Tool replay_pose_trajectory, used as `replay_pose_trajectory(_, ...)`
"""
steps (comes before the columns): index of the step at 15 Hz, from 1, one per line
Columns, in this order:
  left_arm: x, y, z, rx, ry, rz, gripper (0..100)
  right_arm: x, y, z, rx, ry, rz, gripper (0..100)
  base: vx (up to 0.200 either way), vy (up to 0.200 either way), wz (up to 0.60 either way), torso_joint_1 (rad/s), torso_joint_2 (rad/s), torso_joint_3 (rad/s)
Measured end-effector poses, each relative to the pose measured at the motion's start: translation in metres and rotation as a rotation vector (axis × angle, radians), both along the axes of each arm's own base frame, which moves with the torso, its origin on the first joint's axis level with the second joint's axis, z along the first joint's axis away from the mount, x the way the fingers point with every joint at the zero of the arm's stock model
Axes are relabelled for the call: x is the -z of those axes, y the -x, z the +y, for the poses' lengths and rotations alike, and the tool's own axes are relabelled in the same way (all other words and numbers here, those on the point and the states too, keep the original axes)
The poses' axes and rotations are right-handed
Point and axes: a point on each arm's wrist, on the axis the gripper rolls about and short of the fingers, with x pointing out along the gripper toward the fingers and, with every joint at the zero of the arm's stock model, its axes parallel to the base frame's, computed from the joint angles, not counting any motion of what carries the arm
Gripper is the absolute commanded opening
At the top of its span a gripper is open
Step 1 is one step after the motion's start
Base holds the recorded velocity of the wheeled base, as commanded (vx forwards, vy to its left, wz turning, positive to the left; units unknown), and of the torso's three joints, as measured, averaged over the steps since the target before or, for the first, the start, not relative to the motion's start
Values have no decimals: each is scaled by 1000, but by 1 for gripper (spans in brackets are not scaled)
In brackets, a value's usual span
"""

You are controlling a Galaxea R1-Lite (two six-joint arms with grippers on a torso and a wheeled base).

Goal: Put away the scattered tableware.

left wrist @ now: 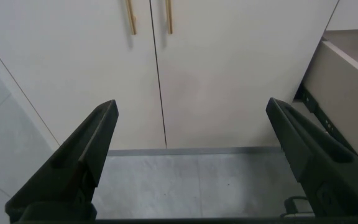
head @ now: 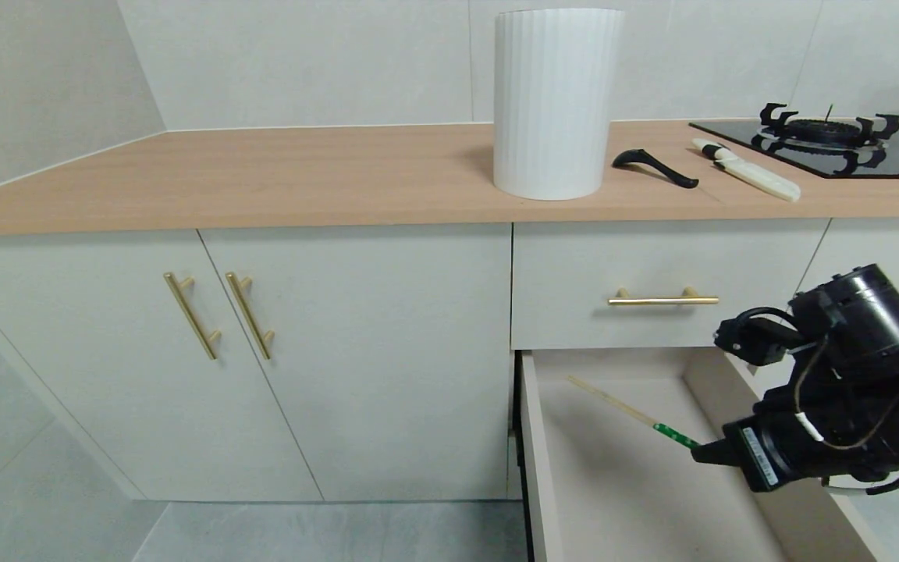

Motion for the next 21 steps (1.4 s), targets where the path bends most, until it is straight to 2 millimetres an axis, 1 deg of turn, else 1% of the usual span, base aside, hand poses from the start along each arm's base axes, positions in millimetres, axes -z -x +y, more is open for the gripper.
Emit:
replay_pose_trajectory(2, 0, 0, 0, -1, 0, 0, 100, 15, -22, 11, 73, -18, 40, 0, 0, 0, 0, 0, 0, 0)
replay_pose_trajectory(4, 0, 0, 0, 0, 0, 0, 100, 33, -42, 22, 128, -41, 40, 0, 0, 0, 0, 0, 0, 0)
replay_pose_trajectory(8, 0, 0, 0, 0, 0, 0, 100, 74, -66, 39, 221, -4, 60, 0, 0, 0, 0, 0, 0, 0)
replay_pose_trajectory(10, 0, 0, 0, 0, 1, 0, 100, 92, -72, 44, 244, 27, 87, 0, 0, 0, 0, 0, 0, 0)
replay_pose_trajectory(13, 0, 0, 0, -1, 0, 0, 100, 110, -77, 49, 261, 65, 119, 0, 0, 0, 0, 0, 0, 0)
replay_pose_trajectory(21, 0, 0, 0, 0, 0, 0, 100, 141, -80, 59, 246, 100, 166, 0, 0, 0, 0, 0, 0, 0)
